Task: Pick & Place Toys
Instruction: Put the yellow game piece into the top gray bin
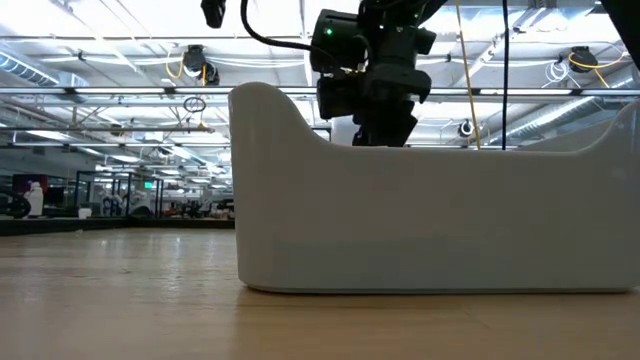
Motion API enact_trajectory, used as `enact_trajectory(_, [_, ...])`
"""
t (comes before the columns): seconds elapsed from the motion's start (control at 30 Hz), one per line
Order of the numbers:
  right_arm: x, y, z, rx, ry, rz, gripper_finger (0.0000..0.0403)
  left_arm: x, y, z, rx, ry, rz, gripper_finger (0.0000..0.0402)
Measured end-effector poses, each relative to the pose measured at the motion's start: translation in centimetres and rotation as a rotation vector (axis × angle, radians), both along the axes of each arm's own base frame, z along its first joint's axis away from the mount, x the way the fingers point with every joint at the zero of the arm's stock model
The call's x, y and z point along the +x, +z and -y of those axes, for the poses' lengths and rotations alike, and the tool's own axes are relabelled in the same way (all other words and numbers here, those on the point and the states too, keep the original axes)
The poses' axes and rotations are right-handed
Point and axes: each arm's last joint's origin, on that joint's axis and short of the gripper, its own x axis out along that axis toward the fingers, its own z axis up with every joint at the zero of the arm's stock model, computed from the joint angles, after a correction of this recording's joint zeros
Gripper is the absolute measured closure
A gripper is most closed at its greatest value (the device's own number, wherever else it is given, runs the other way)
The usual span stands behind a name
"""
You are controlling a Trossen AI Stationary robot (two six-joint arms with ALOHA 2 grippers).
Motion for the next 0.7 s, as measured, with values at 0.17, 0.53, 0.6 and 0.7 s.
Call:
enact_trajectory(0.17, [-0.3, -1.2, 0.0, 0.007, -0.012, -0.003, 0.027, 0.0, -0.3, 0.0, -0.002, 0.0, -0.03, 0.0151])
enact_trajectory(0.53, [-0.4, -1.6, -0.1, 0.013, -0.022, 0.005, 0.0262, 0.0, -0.3, 0.0, -0.002, 0.0, -0.036, 0.0151])
enact_trajectory(0.6, [-0.3, -1.7, 0.0, 0.01, -0.024, 0.011, 0.0249, 0.0, -0.3, 0.0, -0.002, 0.0, -0.036, 0.0151])
enact_trajectory(0.7, [-0.3, -1.8, 0.0, 0.008, -0.025, 0.008, 0.0224, 0.0, -0.3, 0.0, -0.002, 0.0, -0.036, 0.0151])
